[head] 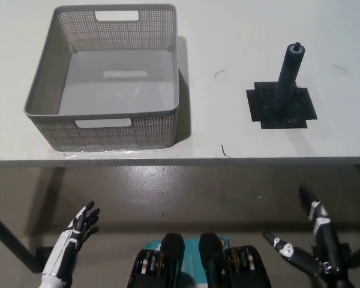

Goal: Use the right hand to pick up a electric screw driver and put it into a container on the left side

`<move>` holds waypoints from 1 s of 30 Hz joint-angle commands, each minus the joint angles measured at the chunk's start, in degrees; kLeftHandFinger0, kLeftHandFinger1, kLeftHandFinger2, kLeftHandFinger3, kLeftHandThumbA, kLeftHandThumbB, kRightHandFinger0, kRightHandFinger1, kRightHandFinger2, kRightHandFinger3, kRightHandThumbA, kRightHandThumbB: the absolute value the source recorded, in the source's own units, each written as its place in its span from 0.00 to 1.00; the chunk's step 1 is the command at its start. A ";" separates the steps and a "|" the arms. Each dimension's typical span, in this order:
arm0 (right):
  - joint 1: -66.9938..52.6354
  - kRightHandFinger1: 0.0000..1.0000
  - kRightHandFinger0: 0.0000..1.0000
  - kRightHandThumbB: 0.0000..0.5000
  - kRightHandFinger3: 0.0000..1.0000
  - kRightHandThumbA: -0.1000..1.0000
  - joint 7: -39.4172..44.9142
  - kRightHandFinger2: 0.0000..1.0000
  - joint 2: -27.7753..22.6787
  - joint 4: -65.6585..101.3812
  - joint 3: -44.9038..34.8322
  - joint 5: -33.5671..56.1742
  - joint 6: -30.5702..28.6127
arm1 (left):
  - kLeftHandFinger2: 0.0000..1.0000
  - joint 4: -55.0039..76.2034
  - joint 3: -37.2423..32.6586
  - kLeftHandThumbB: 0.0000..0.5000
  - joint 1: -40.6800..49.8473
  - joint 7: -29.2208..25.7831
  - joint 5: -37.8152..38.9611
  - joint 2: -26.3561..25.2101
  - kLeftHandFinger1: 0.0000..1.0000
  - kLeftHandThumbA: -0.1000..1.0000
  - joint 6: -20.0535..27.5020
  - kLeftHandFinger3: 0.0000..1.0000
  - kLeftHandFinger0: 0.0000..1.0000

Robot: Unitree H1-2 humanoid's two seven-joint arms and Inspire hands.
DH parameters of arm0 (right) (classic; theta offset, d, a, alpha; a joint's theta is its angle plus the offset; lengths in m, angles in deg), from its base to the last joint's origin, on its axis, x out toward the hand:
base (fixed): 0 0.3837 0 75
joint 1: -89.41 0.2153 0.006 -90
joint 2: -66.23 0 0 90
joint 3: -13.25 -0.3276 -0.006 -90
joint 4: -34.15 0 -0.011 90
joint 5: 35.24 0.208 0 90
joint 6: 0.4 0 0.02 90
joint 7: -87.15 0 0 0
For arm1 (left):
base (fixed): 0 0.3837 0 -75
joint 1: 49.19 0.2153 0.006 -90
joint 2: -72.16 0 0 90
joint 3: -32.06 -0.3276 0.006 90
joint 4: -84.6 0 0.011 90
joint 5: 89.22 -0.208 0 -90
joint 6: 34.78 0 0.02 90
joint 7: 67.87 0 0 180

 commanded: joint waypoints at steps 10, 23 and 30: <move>8.24 1.00 1.00 0.78 1.00 1.00 -4.17 1.00 0.07 13.87 -5.73 -2.31 -1.24 | 1.00 1.08 0.00 0.01 -0.29 1.18 0.64 -0.94 1.00 1.00 3.00 1.00 1.00; 24.42 1.00 1.00 0.71 1.00 1.00 -5.19 1.00 -1.35 2.49 -11.07 -2.30 5.35 | 1.00 1.85 -0.02 0.00 0.24 1.28 0.26 -1.01 1.00 1.00 2.32 1.00 1.00; 30.60 1.00 1.00 0.62 1.00 1.00 -5.23 1.00 -2.37 -5.27 -12.33 -0.81 7.69 | 1.00 2.22 0.07 0.01 0.20 1.32 0.29 -1.02 1.00 1.00 1.67 1.00 1.00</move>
